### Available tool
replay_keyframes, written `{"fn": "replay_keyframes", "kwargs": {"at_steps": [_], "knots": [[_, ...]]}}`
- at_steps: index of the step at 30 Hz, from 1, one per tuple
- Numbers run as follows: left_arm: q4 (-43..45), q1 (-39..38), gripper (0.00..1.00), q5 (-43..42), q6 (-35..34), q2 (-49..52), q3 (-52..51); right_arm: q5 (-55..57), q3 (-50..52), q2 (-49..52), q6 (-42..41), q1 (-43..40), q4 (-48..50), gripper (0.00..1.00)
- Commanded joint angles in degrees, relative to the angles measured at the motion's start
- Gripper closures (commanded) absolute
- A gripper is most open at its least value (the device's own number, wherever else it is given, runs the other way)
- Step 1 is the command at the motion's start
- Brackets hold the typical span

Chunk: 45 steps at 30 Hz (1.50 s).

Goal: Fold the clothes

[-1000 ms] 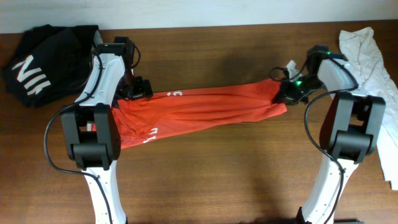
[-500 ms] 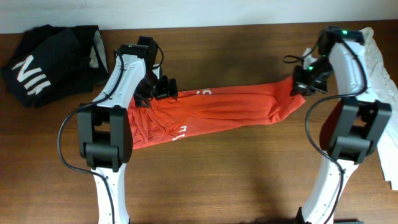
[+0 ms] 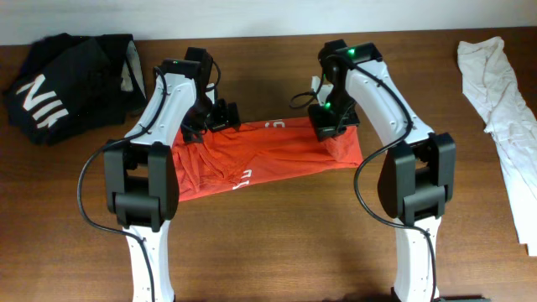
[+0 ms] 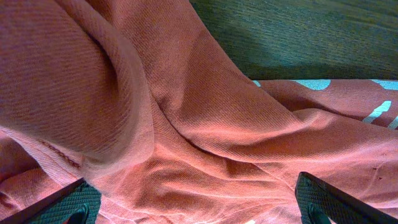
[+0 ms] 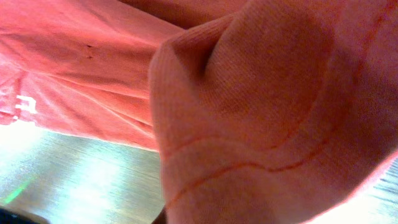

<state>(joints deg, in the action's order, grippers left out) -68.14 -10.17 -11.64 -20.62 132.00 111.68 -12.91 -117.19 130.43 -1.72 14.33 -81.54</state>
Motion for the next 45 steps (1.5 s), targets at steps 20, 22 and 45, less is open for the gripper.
{"fn": "replay_keyframes", "kwargs": {"at_steps": [20, 22, 45], "knots": [[-0.02, 0.09, 0.01, -0.59, -0.35, -1.53, 0.96, -2.86, 0.59, -2.60, -2.99, 3.34, 3.23, 0.42], [-0.02, 0.09, 0.01, -0.59, -0.35, -1.53, 0.96, -2.89, 0.66, -2.58, -2.91, 1.25, 2.89, 0.43], [-0.26, 0.09, 0.01, -0.59, 0.98, -1.53, 0.96, 2.49, -4.35, -2.16, -6.10, 2.97, 8.24, 0.73]]}}
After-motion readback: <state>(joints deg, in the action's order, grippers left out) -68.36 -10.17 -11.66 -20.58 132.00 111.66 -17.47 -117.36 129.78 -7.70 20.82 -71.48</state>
